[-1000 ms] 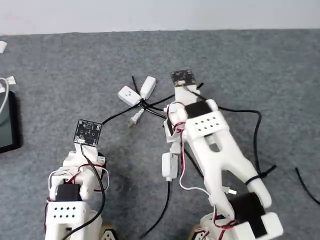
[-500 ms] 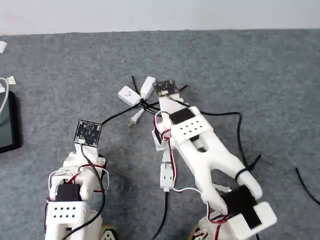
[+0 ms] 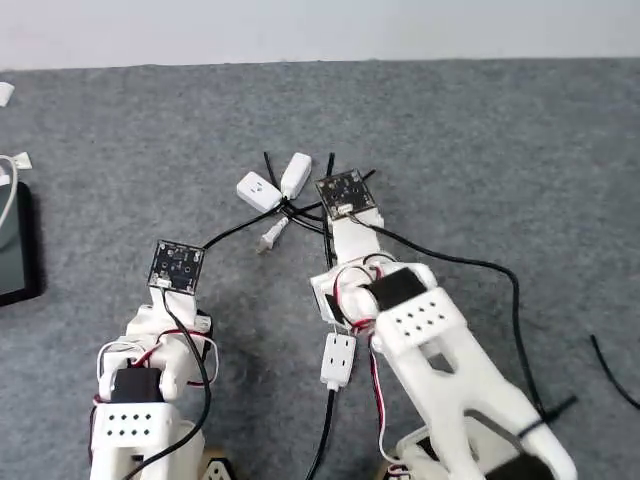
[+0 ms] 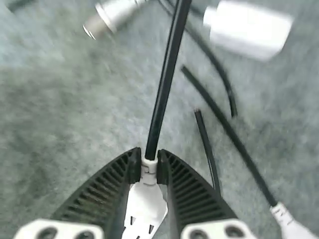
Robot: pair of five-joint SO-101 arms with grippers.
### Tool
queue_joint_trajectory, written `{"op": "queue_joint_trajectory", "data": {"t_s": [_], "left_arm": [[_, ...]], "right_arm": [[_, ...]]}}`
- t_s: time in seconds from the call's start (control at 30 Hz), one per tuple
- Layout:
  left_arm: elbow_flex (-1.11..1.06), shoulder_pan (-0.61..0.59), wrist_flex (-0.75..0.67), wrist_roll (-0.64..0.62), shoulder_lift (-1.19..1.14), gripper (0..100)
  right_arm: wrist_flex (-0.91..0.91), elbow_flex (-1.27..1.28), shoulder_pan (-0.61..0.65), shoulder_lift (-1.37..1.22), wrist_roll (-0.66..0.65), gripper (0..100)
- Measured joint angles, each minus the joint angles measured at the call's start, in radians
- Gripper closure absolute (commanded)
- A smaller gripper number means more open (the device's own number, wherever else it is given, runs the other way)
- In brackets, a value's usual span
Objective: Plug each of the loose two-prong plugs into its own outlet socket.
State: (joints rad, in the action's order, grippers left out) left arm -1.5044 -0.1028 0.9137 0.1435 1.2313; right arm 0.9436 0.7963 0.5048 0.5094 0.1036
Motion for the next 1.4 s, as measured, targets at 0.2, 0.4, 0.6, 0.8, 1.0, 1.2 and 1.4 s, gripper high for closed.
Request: {"op": "queue_joint_trajectory", "data": {"t_s": [0.2,0.4,0.6,0.8,1.0,1.2,1.4], "left_arm": [[0.000,0.000,0.014,0.000,0.000,98],[0.000,0.000,0.014,0.000,0.000,93],[0.000,0.005,0.041,0.000,0.000,93],[0.000,0.031,0.041,0.000,0.000,93],[0.000,0.031,0.041,0.000,0.000,93],[0.000,0.031,0.041,0.000,0.000,93],[0.000,0.031,0.041,0.000,0.000,93]], "right_arm": [[0.161,-0.043,-0.112,-0.038,-0.087,99.0],[0.215,-0.044,-0.325,-0.110,-0.172,99.0],[0.215,0.011,-0.522,-0.120,-0.279,93.8],[0.203,0.043,-0.529,-0.120,-0.325,90.2],[0.203,0.043,-0.542,-0.120,-0.325,90.2],[0.201,0.043,-0.546,-0.120,-0.325,96.5],[0.201,0.048,-0.546,-0.120,-0.325,99.0]]}}
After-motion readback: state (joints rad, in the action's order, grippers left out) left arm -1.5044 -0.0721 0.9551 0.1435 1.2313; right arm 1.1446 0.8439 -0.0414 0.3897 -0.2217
